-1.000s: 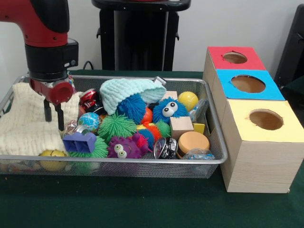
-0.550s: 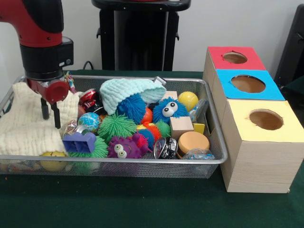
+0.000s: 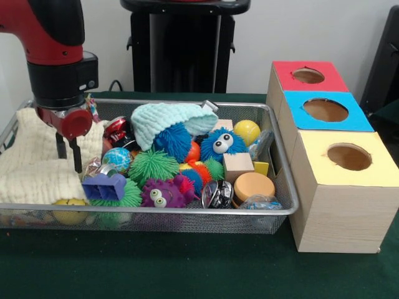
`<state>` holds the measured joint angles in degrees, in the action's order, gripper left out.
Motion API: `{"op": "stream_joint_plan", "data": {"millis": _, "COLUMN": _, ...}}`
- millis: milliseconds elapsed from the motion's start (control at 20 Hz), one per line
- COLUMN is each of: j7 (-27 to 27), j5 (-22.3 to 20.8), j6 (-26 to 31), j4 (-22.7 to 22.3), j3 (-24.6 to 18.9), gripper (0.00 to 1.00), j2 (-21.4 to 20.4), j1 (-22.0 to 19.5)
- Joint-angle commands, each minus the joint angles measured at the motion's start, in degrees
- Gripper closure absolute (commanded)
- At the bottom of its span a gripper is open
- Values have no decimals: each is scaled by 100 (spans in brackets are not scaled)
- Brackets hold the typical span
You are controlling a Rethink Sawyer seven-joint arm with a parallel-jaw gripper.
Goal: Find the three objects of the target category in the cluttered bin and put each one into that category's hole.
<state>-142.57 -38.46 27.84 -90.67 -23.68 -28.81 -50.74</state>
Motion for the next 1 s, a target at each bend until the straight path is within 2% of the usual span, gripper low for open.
{"op": "stream_joint_plan", "data": {"millis": 50, "j7": 1461, "j5": -354, "j6": 338, "j4": 630, "j3": -302, "gripper": 0, "j2": 607, "j1": 48}}
{"op": "stream_joint_plan", "data": {"millis": 350, "j7": 1428, "j5": -730, "j6": -101, "j4": 1334, "j3": -269, "gripper": 0, "j2": 1389, "j1": 103}}
{"op": "stream_joint_plan", "data": {"millis": 600, "j7": 1428, "j5": -981, "j6": -385, "j4": 1741, "j3": -273, "gripper": 0, "j2": 1873, "j1": 72}}
{"op": "stream_joint_plan", "data": {"millis": 700, "j7": 1318, "j5": -1051, "j6": -485, "j4": 1815, "j3": -205, "gripper": 0, "j2": 1933, "j1": 118}}
{"op": "stream_joint_plan", "data": {"millis": 1000, "j7": 1319, "j5": -972, "j6": -325, "j4": 1776, "j3": -176, "gripper": 0, "j2": 1883, "j1": 122}}
